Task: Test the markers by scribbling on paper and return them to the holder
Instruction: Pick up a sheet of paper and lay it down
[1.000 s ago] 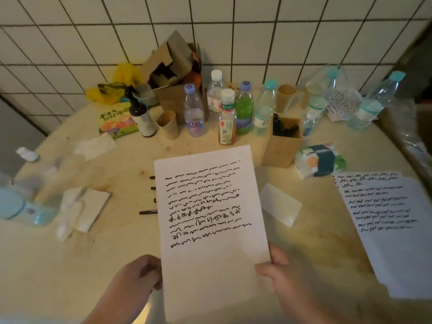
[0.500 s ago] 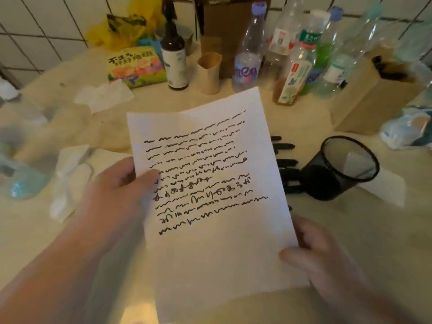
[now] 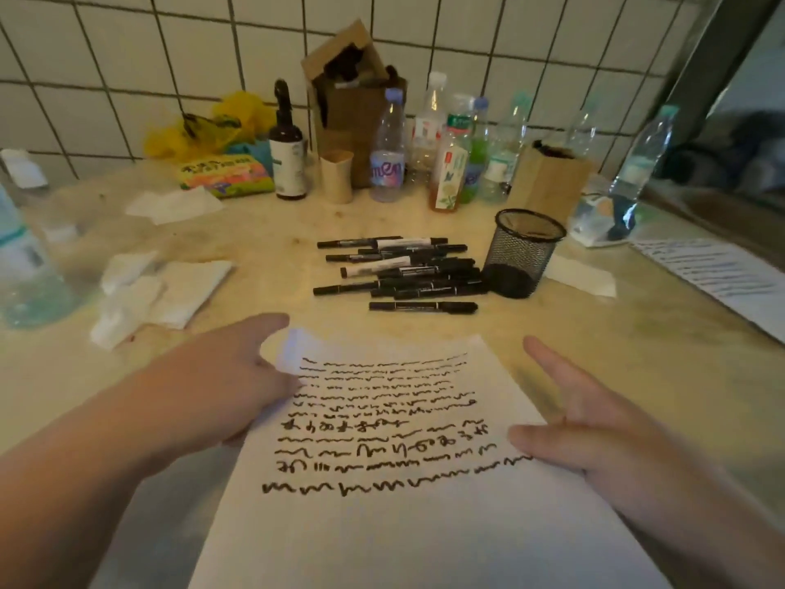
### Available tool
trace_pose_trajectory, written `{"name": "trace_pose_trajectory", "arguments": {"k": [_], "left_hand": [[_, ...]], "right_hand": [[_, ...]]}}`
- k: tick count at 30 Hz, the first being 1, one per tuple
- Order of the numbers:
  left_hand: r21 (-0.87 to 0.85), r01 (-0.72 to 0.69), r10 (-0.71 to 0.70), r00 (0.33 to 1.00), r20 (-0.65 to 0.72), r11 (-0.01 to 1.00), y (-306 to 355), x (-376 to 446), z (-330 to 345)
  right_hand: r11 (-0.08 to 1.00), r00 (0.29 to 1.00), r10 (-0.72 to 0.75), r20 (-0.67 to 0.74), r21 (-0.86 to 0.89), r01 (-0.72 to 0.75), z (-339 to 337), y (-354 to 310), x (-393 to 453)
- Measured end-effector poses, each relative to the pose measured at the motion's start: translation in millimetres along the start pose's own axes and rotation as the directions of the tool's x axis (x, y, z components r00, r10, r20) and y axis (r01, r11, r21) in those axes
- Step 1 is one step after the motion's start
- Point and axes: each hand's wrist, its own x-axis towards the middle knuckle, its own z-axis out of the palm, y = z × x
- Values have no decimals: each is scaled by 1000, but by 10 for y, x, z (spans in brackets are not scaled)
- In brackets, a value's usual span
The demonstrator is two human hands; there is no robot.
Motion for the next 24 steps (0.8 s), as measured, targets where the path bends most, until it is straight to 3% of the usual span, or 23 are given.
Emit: {"name": "trace_pose_trajectory", "arguments": {"k": [6,10,13,17,20,22,24], "left_hand": [[5,-27,27,1000,14,1000,92,165,161],[111,-49,56,996,-62,993,340,483,170],[181,-47,63,995,-80,982,449,717,168],[213,-20,33,998,-58,977,435,920,219],[365,-17,75,987,-145,931,435,997,285],[412,-29,108,980,-170,911,430,996,314],[392,-53,121,981,-152,919,400,972,324]], "right_hand": [[986,974,66,-218,-137,-98,-191,140,178],[888,944,-61,-323,-449,-96,-359,-38,602],[694,949,-130,-288,-710,-121,-452,-169,889],[395,944,-225,-241,-908,-138,-418,-292,1141],[358,899,-420,-121,-933,42,-273,-380,1413],[281,888,-461,-13,-951,132,-150,-445,1631],[184,889,-457,29,-975,126,-50,-488,1821]]}}
